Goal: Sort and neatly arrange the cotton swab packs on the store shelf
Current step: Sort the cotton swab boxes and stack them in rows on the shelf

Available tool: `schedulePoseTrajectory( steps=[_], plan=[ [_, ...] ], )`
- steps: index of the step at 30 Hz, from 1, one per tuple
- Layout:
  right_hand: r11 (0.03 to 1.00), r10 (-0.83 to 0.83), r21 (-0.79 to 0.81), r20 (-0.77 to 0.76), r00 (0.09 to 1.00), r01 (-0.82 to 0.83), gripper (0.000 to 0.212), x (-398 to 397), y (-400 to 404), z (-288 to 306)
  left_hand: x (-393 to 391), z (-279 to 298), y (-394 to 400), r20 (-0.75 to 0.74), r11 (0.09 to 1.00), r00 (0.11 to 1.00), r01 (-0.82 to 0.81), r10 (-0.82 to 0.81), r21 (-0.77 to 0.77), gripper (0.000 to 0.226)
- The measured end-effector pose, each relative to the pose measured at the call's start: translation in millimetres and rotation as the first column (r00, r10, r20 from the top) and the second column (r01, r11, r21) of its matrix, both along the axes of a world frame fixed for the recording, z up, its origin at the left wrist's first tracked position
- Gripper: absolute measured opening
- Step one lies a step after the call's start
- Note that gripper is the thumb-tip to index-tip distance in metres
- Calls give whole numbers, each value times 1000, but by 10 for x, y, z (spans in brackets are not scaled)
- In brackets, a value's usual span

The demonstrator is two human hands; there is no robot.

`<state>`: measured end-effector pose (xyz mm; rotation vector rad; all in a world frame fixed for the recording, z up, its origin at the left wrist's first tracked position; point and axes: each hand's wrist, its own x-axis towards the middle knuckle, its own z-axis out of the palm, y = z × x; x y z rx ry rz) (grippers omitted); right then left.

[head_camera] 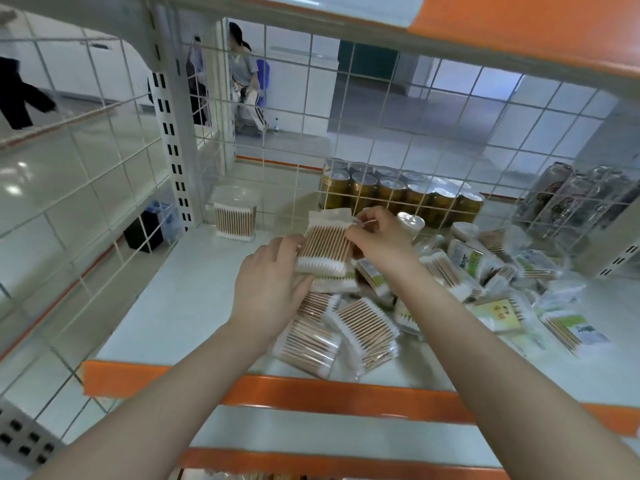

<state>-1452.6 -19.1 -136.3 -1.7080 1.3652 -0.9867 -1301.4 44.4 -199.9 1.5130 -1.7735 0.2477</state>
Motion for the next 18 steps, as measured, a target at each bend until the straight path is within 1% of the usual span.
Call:
schedulePoseTrajectory(
  steps=[4,7,9,12,16,18],
  plan=[
    [999,0,44,47,999,-2,17,172,88,-23,174,10,88,-22,999,999,-28,29,18,33],
    [998,0,66,91,996,-6,12,276,166,-28,305,-11,157,-68,999,997,-39,41,34,27],
    [997,9,76,103,995,-17,14,342,221,-39,373,-18,207,-150,997,987,-49,57,56,28],
    [995,19,90,144,989,-32,16,430,286,-63,461,-5,248,-306,992,948,-62,92,106,30],
    [997,40,60,41,998,-43,32,523,357,-140,560,10,262,-476,987,873,-35,107,157,29],
    [996,60,56,43,997,-63,40,571,401,-164,597,15,262,-540,984,833,-24,116,175,27]
  ],
)
